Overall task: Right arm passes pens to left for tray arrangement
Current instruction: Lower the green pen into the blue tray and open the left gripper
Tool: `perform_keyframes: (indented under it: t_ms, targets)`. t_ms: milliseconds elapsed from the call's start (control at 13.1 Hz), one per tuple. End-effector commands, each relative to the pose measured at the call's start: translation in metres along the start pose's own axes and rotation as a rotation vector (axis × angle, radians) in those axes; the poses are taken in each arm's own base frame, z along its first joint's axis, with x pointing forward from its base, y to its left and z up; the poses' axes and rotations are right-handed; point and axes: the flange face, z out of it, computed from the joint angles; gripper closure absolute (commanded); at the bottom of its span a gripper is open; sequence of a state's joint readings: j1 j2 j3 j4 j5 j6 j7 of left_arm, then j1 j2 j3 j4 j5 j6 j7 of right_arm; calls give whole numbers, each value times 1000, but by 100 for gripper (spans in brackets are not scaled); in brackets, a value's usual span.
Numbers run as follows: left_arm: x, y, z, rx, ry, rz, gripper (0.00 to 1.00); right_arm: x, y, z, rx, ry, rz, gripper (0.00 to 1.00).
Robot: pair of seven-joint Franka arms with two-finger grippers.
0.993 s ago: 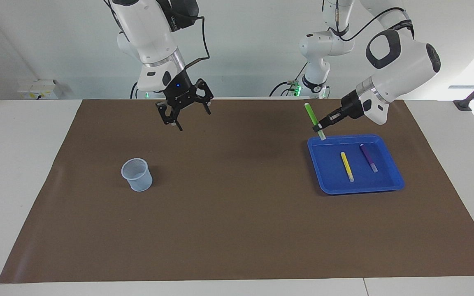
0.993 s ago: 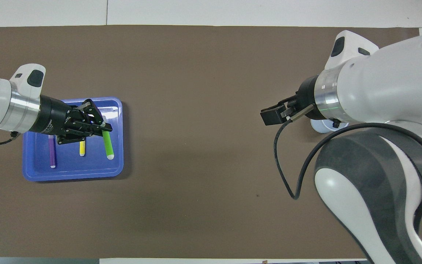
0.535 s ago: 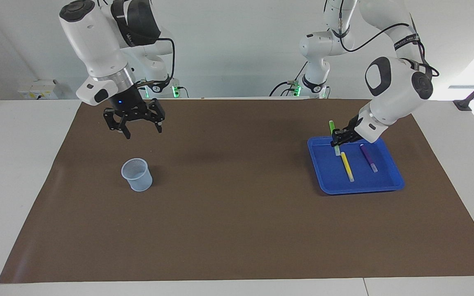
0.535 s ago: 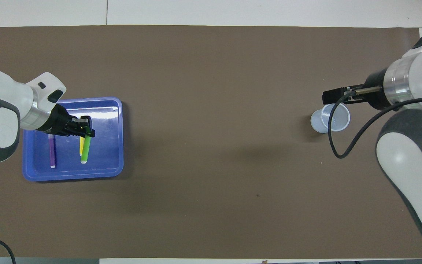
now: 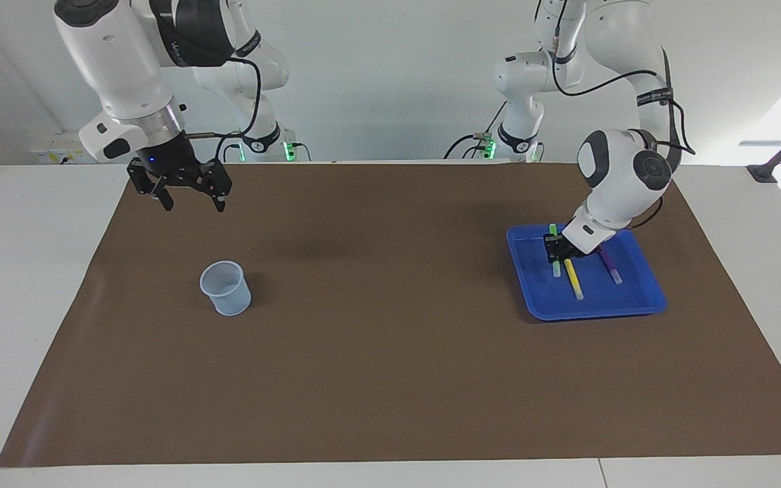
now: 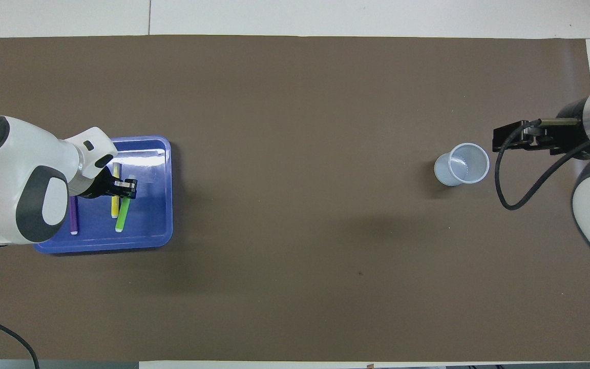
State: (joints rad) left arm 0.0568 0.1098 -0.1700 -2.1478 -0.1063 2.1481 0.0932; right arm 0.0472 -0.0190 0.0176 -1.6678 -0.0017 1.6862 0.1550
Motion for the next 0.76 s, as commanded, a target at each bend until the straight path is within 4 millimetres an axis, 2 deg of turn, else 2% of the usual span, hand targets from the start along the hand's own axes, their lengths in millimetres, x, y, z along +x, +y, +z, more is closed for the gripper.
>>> perform_keyframes:
  t_ms: [0,458,688]
  targets:
    - [3,-5,12,17,24,-22,100,2,0,-13,-36,-31,25,0]
    - [14,-8,32,13,61,-68,100,-1,1,-12,-43,-58,39,0]
    - [16,-9,32,13,69,-71,100,-2,3,-8,-30,-65,44,0]
